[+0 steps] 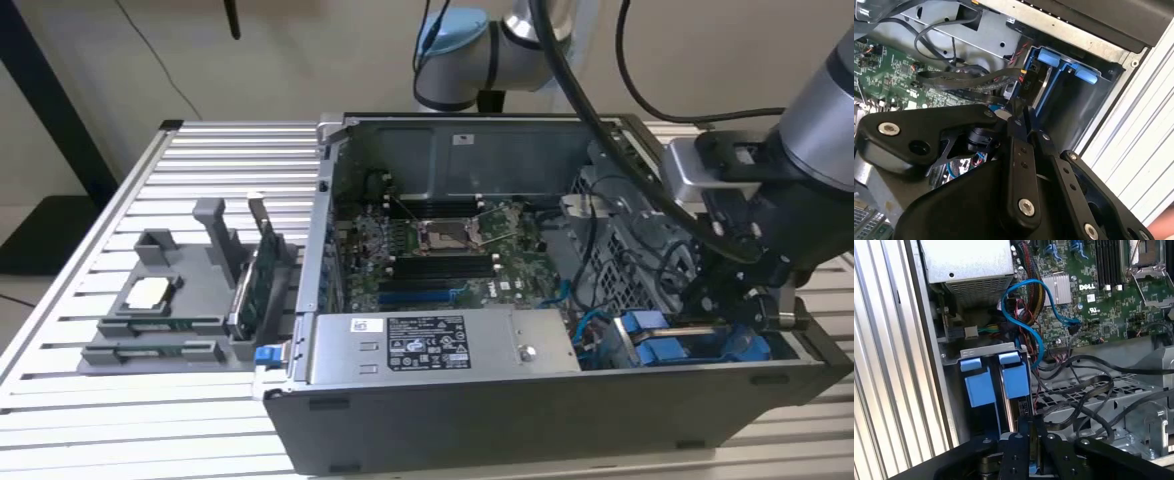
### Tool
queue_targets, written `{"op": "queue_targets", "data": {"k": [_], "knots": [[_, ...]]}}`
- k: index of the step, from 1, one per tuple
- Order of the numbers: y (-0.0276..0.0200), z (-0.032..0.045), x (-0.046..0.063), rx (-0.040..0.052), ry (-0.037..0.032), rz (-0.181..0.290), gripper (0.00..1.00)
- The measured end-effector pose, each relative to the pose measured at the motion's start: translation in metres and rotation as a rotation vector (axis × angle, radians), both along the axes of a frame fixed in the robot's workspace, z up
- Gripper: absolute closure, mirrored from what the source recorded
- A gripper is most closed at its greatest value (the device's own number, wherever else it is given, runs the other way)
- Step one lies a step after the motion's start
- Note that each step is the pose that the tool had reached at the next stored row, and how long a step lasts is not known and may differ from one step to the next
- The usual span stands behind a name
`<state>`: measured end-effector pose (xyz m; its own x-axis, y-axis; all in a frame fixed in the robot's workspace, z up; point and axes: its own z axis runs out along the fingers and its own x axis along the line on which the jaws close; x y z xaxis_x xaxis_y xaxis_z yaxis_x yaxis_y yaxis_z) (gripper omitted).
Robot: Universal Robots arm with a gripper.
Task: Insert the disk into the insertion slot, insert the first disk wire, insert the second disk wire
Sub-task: 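Insert the second disk wire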
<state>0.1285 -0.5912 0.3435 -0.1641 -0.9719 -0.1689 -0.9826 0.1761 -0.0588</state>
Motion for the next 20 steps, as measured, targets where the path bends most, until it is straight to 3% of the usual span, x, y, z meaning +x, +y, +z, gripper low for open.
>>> {"op": "queue_targets", "data": {"k": [20], "knots": [[-0.0001,-0.0033,0.0039,-0.0001,0.0015,0.037,0.84]]}}
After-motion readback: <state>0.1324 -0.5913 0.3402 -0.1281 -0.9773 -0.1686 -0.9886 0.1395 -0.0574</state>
